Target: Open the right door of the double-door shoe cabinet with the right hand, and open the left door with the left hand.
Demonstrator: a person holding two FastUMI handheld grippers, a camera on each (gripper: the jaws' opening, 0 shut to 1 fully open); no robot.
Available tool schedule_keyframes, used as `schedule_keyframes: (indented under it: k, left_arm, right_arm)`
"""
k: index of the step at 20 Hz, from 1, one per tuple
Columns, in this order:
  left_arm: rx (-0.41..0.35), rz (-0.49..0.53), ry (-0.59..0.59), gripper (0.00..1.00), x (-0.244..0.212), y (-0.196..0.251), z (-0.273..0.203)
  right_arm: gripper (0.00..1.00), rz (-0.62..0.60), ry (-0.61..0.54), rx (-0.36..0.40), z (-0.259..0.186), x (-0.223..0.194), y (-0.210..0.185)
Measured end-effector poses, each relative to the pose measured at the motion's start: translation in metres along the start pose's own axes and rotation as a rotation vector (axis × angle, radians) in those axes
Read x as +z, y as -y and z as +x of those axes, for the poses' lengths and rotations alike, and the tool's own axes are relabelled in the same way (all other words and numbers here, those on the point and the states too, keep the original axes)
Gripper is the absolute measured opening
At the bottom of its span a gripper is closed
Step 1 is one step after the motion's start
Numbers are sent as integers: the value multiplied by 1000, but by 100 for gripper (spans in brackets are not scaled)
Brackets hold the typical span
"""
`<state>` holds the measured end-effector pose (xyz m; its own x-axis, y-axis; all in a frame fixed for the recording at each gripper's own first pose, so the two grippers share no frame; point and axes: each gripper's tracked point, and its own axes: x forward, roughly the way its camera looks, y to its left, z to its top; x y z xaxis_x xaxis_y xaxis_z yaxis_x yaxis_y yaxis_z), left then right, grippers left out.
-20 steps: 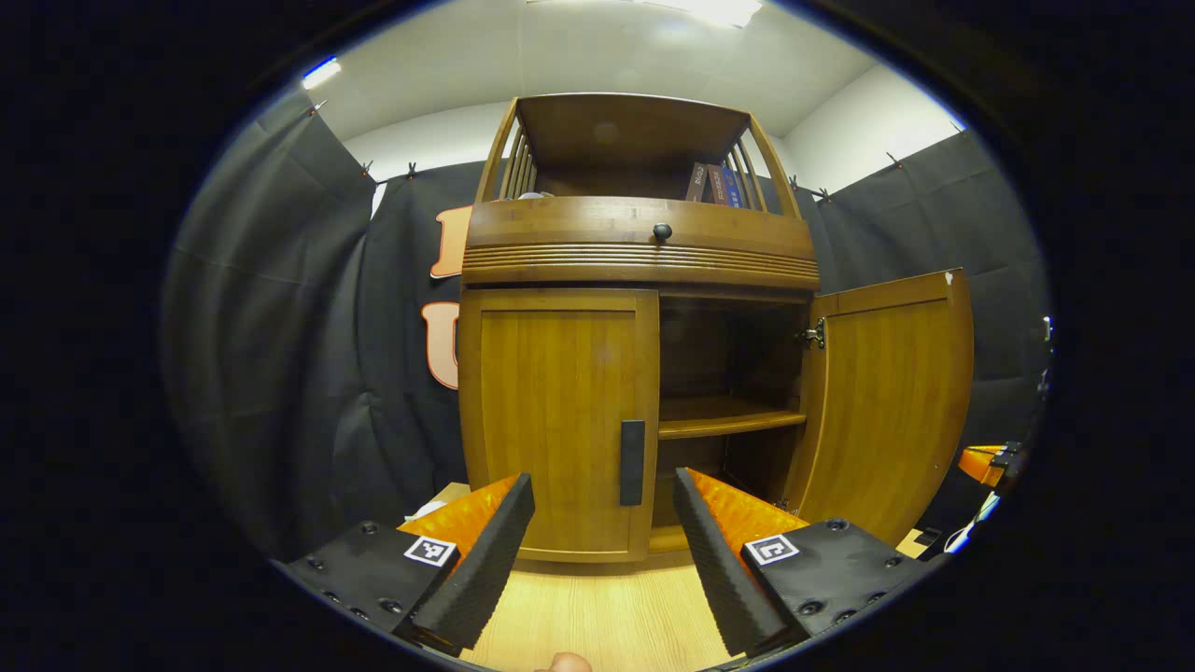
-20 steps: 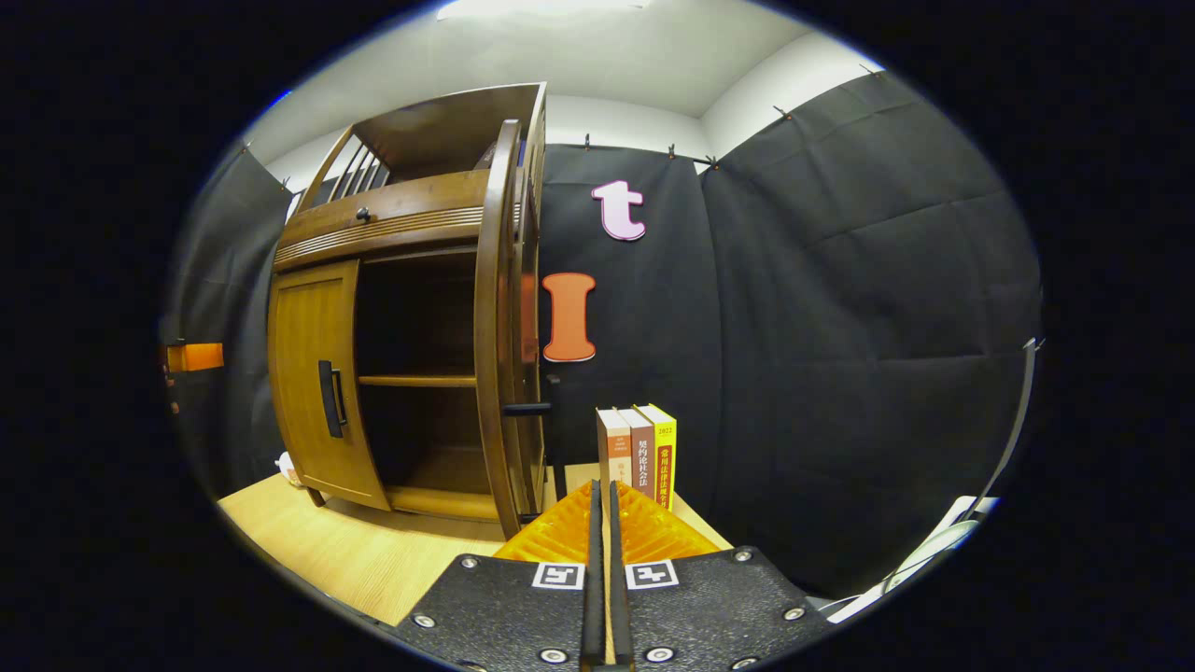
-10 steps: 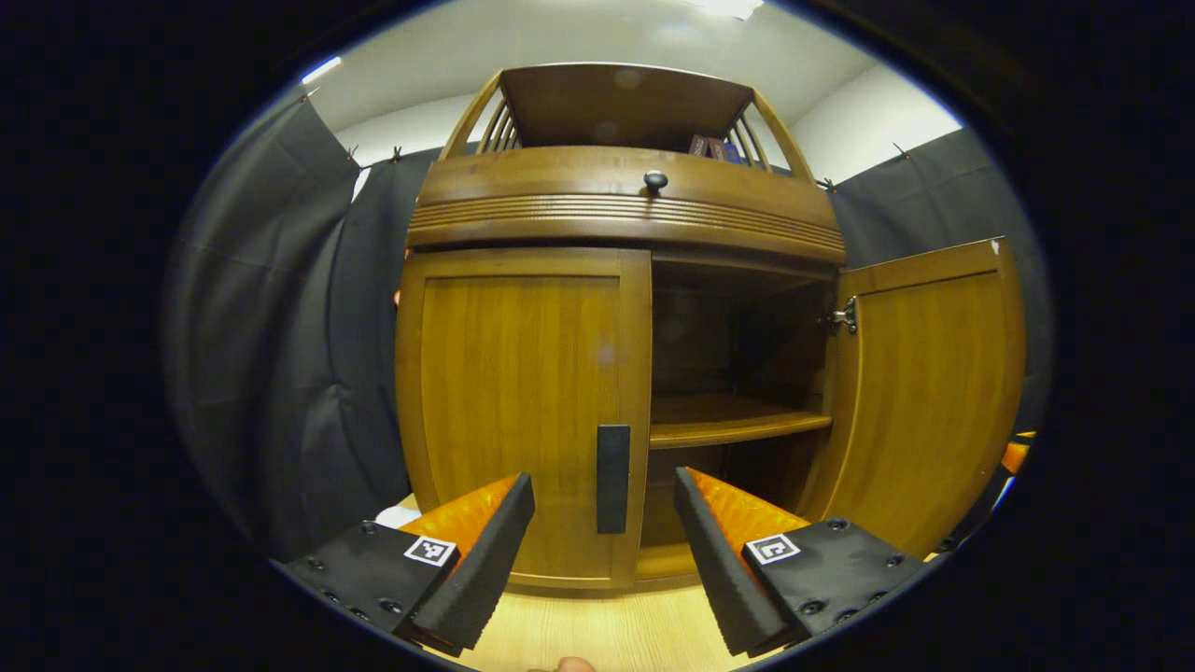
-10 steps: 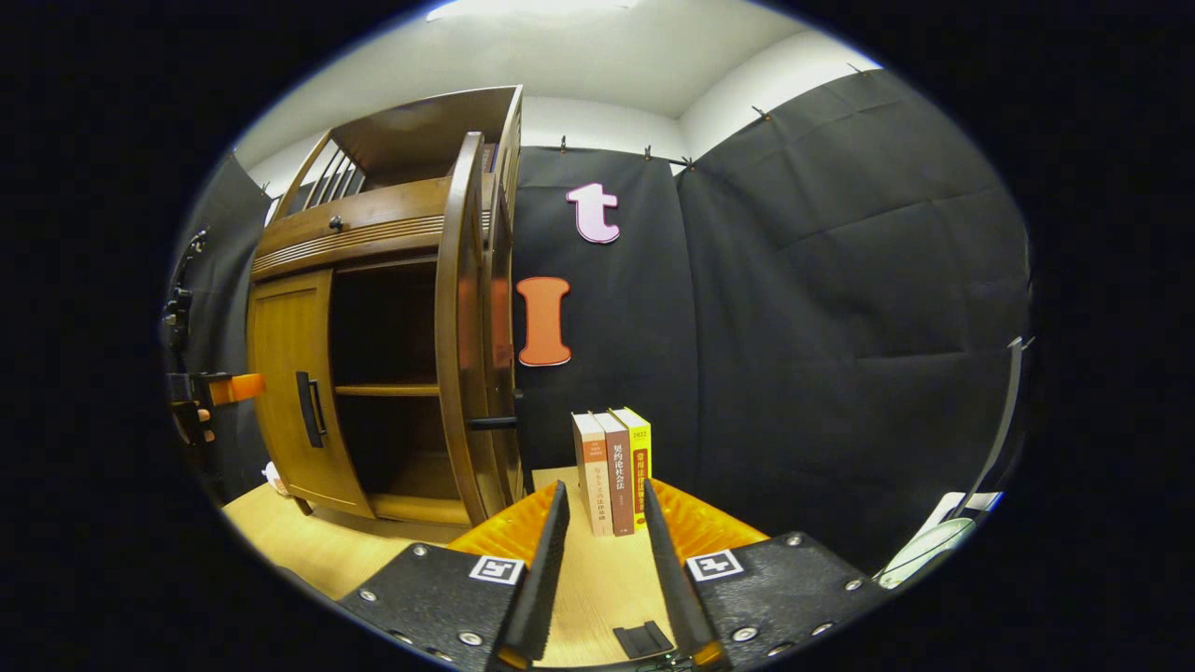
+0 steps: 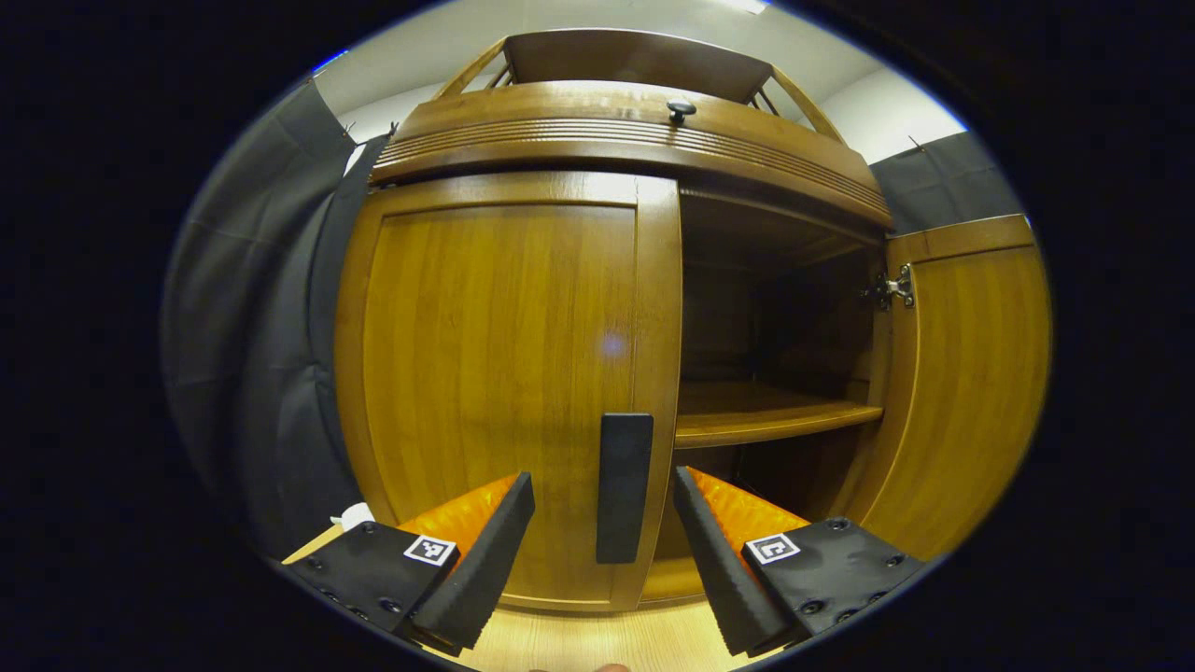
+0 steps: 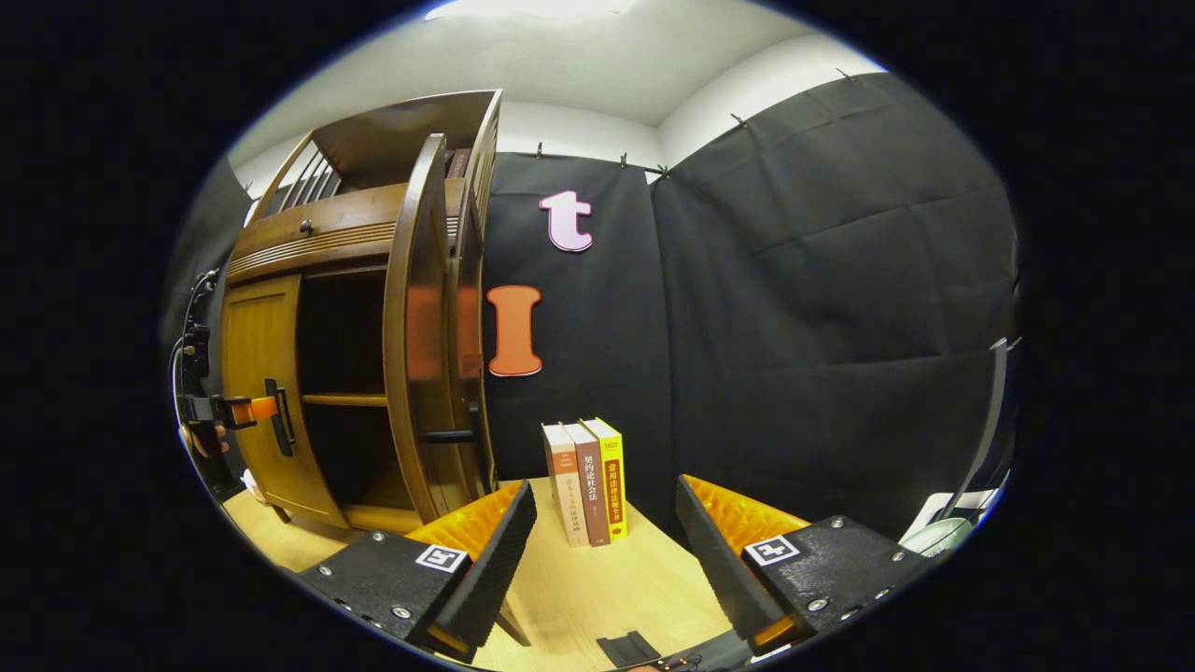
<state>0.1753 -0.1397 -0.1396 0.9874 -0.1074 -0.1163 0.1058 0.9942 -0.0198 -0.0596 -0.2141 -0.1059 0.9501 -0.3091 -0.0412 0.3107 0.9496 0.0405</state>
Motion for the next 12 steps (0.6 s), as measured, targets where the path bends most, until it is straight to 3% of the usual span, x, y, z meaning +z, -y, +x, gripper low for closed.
schedule_keyframes:
  k: [5,9,12]
  left_arm:
    - [6,1,-40,96,-19,0,24]
    - [-2,-8,-72,89,-31,-2,35]
    - [-27,-17,-74,61,-33,6,37]
  right_arm:
    - [92,10,-2,-5,-2,-1,6]
    - [92,14,4,-12,-4,1,7]
    - [92,10,12,-14,-5,4,5]
